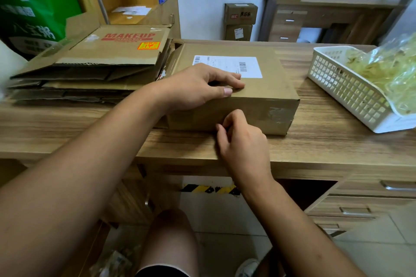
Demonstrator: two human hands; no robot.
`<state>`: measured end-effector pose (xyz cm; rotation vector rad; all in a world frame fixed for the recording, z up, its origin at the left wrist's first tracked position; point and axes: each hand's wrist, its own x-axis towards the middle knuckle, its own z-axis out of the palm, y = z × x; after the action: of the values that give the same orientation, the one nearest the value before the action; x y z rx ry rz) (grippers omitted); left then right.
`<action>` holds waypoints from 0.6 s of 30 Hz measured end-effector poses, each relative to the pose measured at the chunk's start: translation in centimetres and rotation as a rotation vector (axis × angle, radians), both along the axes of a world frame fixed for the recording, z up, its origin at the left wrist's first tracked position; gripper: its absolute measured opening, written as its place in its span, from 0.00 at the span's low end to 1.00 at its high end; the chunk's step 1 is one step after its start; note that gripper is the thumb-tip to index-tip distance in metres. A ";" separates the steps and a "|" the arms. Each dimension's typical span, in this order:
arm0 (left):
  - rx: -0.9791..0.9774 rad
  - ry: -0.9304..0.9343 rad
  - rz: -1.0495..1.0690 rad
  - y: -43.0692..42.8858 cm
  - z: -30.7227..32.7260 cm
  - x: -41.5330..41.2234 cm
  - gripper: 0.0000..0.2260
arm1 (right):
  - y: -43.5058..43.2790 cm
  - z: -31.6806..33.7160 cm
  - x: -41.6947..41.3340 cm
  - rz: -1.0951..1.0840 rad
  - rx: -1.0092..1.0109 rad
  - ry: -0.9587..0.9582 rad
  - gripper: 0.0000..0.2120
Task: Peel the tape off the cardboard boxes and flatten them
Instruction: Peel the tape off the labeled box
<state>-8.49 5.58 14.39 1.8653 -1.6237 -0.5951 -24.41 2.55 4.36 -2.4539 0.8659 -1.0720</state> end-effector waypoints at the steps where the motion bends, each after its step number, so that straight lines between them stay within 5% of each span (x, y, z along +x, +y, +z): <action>1: 0.004 0.002 -0.001 0.0 0.0 0.0 0.13 | -0.1 0.0 0.0 0.002 0.002 -0.005 0.08; 18: -0.018 -0.002 -0.010 -0.3 -0.3 0.3 0.13 | 1.4 0.0 0.1 -0.092 -0.040 -0.015 0.06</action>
<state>-8.16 5.26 14.07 1.8463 -1.6359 -0.5810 -24.31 3.94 4.32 -2.4565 0.9699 -1.1477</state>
